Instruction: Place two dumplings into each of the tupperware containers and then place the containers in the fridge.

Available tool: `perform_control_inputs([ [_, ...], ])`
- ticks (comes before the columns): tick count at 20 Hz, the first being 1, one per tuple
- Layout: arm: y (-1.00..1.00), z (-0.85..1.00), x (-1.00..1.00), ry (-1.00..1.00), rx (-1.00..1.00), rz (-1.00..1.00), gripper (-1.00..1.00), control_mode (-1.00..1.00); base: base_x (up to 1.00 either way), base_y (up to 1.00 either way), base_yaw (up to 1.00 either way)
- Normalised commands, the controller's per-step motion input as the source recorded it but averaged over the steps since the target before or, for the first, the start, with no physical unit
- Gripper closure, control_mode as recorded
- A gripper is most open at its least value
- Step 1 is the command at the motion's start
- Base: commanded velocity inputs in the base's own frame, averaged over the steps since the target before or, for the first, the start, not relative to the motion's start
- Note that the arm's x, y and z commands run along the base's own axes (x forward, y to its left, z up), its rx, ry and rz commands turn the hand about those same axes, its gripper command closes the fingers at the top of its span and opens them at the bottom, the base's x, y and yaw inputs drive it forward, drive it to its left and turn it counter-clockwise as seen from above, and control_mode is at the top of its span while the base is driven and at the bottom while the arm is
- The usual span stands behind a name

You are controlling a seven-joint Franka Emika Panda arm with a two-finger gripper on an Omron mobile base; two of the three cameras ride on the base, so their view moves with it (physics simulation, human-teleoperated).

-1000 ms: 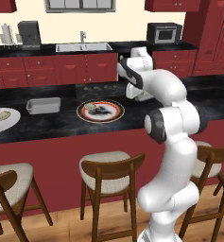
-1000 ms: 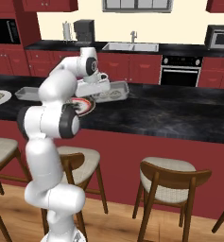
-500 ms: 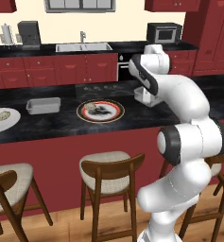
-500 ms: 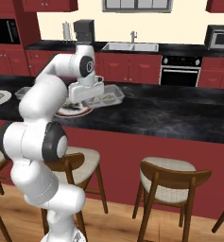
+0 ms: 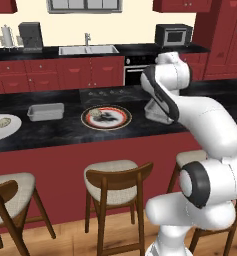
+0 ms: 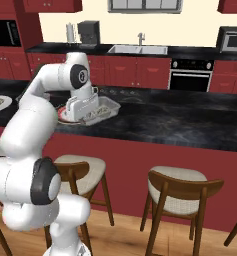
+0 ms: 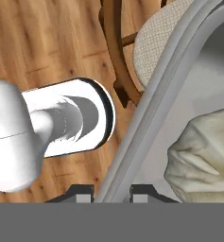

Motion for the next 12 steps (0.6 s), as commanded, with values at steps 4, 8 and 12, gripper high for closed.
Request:
perform_control_inputs([
  [4, -0.08, 0.03, -0.95, -0.04, 0.04, 0.28, 1.0, -1.0, 0.0, 0.0, 0.0],
  [8, -0.5, 0.21, -0.99, -0.15, 0.06, 0.03, 1.0, -1.0, 0.0, 0.0, 0.0],
  [12, -0.09, 0.1, -0.86, -0.05, 0.0, 0.02, 1.0, -1.0, 0.0, 0.0, 0.0],
])
